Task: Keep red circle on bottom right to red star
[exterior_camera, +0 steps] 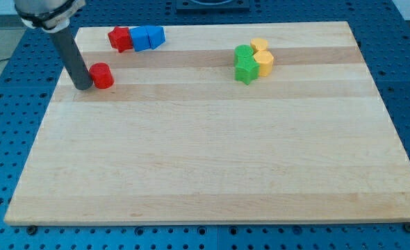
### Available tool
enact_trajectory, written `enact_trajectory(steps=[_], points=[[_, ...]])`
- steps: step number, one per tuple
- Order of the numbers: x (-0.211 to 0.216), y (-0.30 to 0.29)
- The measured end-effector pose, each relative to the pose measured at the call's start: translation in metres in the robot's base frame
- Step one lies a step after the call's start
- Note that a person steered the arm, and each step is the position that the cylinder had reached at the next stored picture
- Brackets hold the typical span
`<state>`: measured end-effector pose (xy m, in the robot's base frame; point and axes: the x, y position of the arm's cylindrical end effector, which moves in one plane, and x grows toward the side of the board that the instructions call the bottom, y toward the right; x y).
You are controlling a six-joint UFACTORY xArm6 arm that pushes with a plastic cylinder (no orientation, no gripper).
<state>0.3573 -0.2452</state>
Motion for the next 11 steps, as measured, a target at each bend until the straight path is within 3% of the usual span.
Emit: enact_trajectory(steps=[2,3,5,8,11], points=[[-0.029,0.005],[-0.008,-0.021],[-0.003,0.029],[-0.042,0.051],[-0.015,0.095]])
